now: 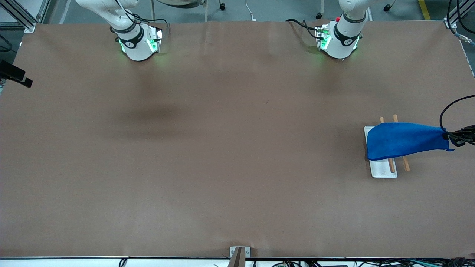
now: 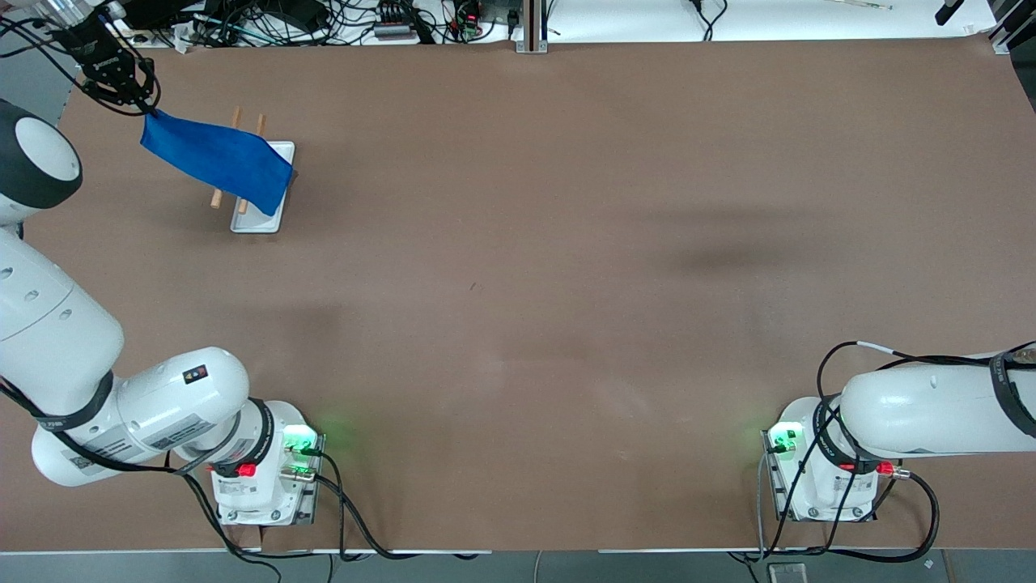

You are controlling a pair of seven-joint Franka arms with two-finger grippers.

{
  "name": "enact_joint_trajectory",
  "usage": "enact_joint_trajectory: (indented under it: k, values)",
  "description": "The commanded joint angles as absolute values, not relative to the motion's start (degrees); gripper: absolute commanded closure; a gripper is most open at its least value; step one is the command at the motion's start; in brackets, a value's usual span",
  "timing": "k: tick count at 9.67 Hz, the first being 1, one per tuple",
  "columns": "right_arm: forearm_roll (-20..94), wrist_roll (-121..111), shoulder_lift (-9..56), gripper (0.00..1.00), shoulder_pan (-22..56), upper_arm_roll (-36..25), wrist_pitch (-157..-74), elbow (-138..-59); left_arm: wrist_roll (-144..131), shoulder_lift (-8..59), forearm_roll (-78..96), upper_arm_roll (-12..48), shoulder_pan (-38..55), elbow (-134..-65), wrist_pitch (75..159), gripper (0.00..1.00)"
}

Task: Right arm passes towel to left arm to hang
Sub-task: 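Drape the towel over the wooden sticks and open the left gripper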

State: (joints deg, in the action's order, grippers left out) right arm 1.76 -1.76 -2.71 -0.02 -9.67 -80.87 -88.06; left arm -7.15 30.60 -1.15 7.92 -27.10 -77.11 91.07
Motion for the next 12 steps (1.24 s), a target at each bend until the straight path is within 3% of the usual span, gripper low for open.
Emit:
enact_joint_trajectory:
  k: [1,10,12]
  values:
    - [1.1,-2.3,-3.7,0.00,-0.4,-9.1,-80.8,-88.9,-5.9,33.4,-2.4,8.1,-27.3,-76.8,92.3,0.96]
    - [1.1,-2.3,-4.0,0.00,-0.4,-9.1,-80.2,-88.9,0.1,36.4,-2.5,8.1,-30.7,-76.8,95.1,0.91]
    - [1.2,-2.2,-4.0,0.00,-0.4,-9.1,-80.2,-88.9,0.0,35.9,-2.5,8.1,-30.1,-76.6,95.1,0.67]
